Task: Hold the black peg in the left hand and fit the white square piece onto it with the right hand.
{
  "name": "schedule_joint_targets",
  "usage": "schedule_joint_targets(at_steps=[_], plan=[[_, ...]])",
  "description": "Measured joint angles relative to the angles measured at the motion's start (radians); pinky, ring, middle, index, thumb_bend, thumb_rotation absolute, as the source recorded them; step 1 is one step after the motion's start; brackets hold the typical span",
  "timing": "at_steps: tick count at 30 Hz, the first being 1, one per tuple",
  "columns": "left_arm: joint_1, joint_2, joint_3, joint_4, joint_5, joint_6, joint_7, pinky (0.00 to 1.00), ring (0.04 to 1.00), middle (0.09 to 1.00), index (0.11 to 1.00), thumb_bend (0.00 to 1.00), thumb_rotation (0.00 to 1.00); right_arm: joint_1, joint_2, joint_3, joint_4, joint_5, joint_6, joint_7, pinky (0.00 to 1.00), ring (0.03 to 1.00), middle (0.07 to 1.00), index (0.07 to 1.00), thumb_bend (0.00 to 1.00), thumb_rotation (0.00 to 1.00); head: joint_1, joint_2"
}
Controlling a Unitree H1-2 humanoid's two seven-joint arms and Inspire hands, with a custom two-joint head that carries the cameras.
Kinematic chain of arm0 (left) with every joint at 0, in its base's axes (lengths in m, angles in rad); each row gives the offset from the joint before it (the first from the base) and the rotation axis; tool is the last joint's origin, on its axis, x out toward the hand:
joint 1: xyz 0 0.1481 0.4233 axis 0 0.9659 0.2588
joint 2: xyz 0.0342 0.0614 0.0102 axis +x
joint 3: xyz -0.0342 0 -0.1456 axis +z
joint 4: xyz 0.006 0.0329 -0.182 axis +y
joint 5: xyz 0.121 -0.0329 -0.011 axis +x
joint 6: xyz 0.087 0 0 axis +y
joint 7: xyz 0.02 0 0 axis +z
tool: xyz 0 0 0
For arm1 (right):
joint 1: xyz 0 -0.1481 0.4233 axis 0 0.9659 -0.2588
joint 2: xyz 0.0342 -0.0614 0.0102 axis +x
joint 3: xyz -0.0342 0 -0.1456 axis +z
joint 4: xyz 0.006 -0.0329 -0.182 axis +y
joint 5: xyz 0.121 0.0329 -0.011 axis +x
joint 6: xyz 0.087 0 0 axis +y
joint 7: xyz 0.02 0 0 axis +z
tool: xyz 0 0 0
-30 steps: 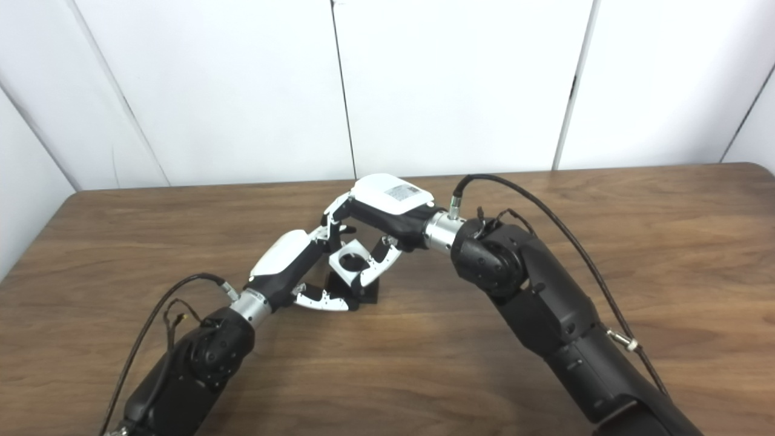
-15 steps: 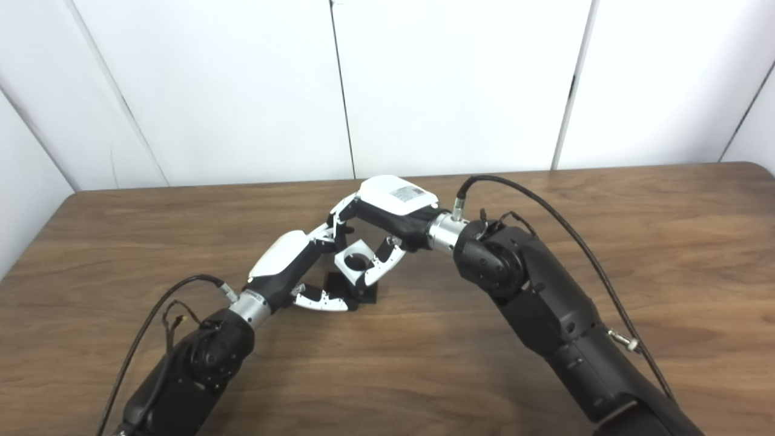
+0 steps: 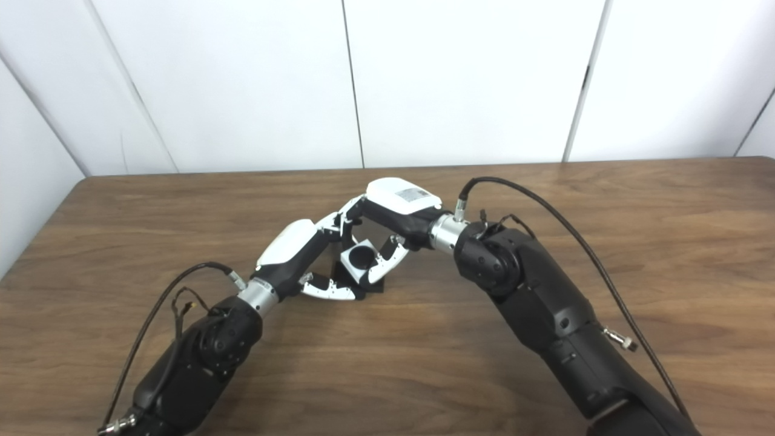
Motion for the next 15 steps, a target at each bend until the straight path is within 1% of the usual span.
schedule_joint_targets(at_steps=[6,9,11,12,14,15], plan=[[0.0,0.0,0.0,-0.001,0.0,0.012,-0.001,0.93,0.985,0.91,0.492,0.52,0.08,0.005,0.004,0.0,0.003,0.001,-0.002,-0.007,0.89,0.847,0.779,0.482,0.52,0.14,0.002,0.003],[0.0,0.0,-0.001,-0.006,0.0,0.015,-0.006,0.93,0.981,0.908,0.491,0.52,0.08,0.013,0.005,0.0,0.001,0.0,-0.001,-0.013,0.91,0.851,0.78,0.482,0.52,0.14,-0.003,0.005],[0.0,0.0,0.0,-0.006,0.0,0.015,-0.006,0.93,0.98,0.907,0.491,0.52,0.08,0.017,0.005,-0.001,-0.004,0.002,0.003,-0.012,0.91,0.853,0.794,0.488,0.52,0.15,-0.005,0.005],[0.0,0.0,0.0,-0.006,0.0,0.016,-0.006,0.94,0.98,0.91,0.491,0.52,0.07,0.018,0.004,-0.001,-0.006,0.004,0.009,-0.01,0.91,0.861,0.817,0.494,0.52,0.16,-0.003,0.005],[0.0,0.0,0.001,-0.006,-0.001,0.017,-0.008,0.94,0.981,0.916,0.491,0.52,0.07,0.019,0.002,-0.003,-0.023,0.012,0.032,0.011,0.9,0.895,0.889,0.817,0.83,0.34,-0.003,0.005],[0.0,0.0,0.002,-0.006,-0.001,0.016,-0.008,0.94,0.98,0.918,0.49,0.52,0.07,0.021,0.001,-0.004,-0.042,0.013,0.055,0.026,0.9,0.914,0.926,0.918,0.91,0.4,-0.006,0.003]])
